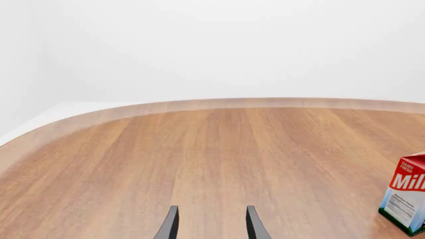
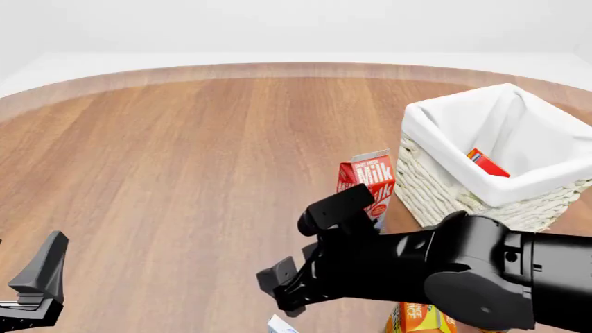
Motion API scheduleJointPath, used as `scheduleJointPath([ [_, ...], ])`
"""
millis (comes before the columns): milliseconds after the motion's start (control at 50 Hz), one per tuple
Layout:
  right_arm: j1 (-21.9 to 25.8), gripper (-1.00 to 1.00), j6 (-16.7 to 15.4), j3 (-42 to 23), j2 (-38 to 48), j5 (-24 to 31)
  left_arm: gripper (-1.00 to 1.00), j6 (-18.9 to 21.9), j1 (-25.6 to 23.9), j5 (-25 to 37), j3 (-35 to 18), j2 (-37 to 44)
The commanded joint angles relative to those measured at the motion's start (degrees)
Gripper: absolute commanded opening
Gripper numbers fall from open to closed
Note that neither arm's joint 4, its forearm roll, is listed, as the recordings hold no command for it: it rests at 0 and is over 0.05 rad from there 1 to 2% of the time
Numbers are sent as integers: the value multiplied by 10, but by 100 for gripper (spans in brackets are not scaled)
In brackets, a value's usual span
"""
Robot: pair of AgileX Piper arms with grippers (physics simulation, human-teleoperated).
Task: Pick up the cream cheese box and the butter, and put them in the basket.
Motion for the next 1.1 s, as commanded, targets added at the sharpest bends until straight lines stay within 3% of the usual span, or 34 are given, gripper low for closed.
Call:
scheduleJointPath([
  [20,-5,100,-2,4,3,2,100,0,0,0,0,0],
  [1100,7,100,29,61,25,-60,100,0,0,0,0,0],
])
